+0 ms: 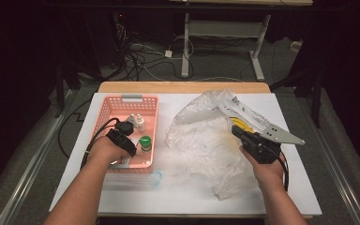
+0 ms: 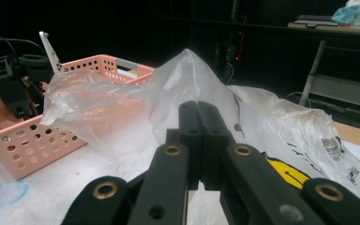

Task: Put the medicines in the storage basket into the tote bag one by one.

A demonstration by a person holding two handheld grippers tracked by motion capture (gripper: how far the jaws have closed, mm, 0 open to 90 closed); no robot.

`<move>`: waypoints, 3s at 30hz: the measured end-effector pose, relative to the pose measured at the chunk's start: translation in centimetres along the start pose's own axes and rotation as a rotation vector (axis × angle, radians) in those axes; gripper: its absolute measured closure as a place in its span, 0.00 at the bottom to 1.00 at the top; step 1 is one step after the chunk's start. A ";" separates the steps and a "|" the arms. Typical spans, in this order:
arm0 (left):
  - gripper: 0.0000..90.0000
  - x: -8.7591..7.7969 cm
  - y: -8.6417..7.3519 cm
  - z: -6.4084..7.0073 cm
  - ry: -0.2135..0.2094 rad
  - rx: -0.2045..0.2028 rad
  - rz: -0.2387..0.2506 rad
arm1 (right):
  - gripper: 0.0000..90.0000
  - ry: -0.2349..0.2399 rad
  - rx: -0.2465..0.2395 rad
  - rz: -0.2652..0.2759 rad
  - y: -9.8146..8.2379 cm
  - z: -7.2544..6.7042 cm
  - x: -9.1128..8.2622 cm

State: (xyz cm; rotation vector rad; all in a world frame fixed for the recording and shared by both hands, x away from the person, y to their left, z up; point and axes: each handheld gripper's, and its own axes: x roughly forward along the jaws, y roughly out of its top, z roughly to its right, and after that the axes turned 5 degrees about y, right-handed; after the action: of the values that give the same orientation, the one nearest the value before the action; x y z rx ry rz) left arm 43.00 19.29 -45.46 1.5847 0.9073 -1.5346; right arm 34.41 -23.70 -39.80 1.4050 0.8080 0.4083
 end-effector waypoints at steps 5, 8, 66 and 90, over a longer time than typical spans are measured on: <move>0.59 -0.1 -0.1 -0.3 0.002 -0.022 0.019 | 1.00 0.003 -0.003 -0.001 0.0 -0.2 0.1; 0.70 -0.1 -0.1 -0.4 0.006 -0.030 0.028 | 1.00 0.006 -0.004 -0.003 0.0 -0.2 0.2; 0.76 -5.2 -7.6 0.3 -0.050 -0.103 0.763 | 1.00 0.016 -0.011 0.006 0.0 -0.2 -0.5; 0.76 -8.4 -8.8 6.9 -0.132 0.070 0.968 | 1.00 0.024 -0.007 0.019 0.3 -0.4 -0.4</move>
State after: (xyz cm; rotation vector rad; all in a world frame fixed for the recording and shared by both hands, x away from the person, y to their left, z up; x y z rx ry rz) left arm 31.67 17.43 -37.42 1.5817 -0.0427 -0.9409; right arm 33.91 -23.63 -39.37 1.4046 0.8123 0.4427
